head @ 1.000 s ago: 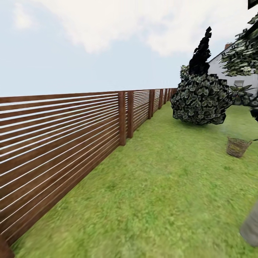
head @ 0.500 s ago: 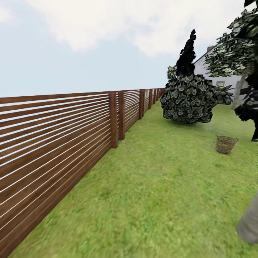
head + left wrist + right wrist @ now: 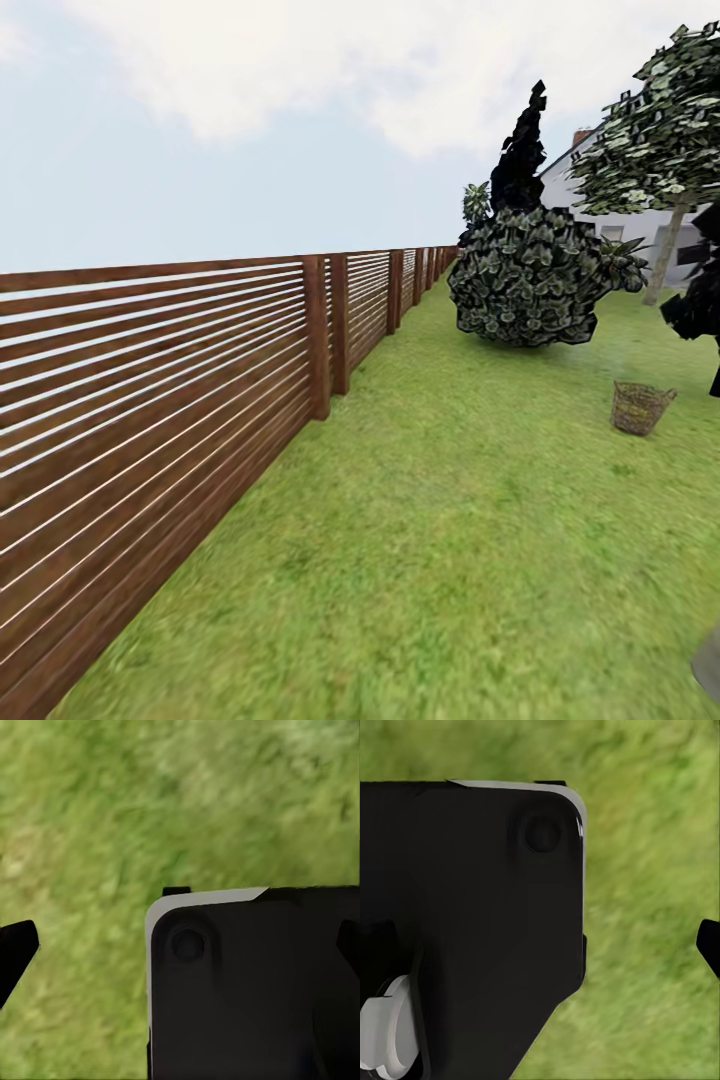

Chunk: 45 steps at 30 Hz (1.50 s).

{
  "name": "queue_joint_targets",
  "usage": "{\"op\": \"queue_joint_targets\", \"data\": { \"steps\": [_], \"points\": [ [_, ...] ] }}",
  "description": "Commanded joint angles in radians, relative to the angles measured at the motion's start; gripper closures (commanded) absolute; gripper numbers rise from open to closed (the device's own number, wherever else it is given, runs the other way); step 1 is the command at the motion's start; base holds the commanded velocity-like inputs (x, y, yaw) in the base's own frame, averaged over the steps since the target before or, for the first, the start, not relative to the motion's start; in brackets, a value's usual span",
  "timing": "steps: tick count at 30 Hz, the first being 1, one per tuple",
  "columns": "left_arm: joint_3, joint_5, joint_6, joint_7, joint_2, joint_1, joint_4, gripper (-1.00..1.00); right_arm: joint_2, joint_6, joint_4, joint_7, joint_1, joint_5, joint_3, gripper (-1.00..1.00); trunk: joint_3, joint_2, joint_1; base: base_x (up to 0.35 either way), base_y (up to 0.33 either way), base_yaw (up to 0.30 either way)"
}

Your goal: Take the three Easter eggs out of the wicker basket on the lawn in the garden, then place them on the lawn next to a single tree (choose any tree) so that all three eggs are next to the same tree and none are left in the basket.

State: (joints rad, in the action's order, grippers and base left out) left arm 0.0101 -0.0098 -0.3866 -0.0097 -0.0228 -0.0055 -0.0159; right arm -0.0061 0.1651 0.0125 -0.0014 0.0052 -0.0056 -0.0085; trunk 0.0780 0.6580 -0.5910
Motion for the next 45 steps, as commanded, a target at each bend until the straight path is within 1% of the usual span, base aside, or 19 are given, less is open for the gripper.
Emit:
{"op": "queue_joint_targets", "data": {
  "steps": [1,8,24,36,45],
  "points": [
    [0.001,-0.001,-0.003,-0.001,0.000,-0.001,0.001,-1.00,0.000,0.005,0.001,0.000,-0.001,-0.001,-0.001,-1.00,0.001,0.001,-0.001,0.306,0.124,-0.033],
    [0.001,-0.001,-0.003,-0.001,0.000,-0.001,0.001,-1.00,0.000,0.005,0.001,0.000,-0.001,-0.001,-0.001,-1.00,0.001,0.001,-0.001,0.306,0.104,-0.163],
    [0.001,-0.001,-0.003,-0.001,0.000,-0.001,0.001,-1.00,0.000,0.005,0.001,0.000,-0.001,-0.001,-0.001,-1.00,0.001,0.001,-0.001,0.309,0.019,-0.259],
    [0.001,-0.001,-0.003,-0.001,0.000,-0.001,0.001,-1.00,0.000,0.005,0.001,0.000,-0.001,-0.001,-0.001,-1.00,0.001,0.001,-0.001,0.322,0.001,-0.059],
    [0.001,-0.001,-0.003,-0.001,0.000,-0.001,0.001,-1.00,0.000,0.005,0.001,0.000,-0.001,-0.001,-0.001,-1.00,0.000,0.001,-0.001,0.324,0.071,-0.126]
  ]
}}
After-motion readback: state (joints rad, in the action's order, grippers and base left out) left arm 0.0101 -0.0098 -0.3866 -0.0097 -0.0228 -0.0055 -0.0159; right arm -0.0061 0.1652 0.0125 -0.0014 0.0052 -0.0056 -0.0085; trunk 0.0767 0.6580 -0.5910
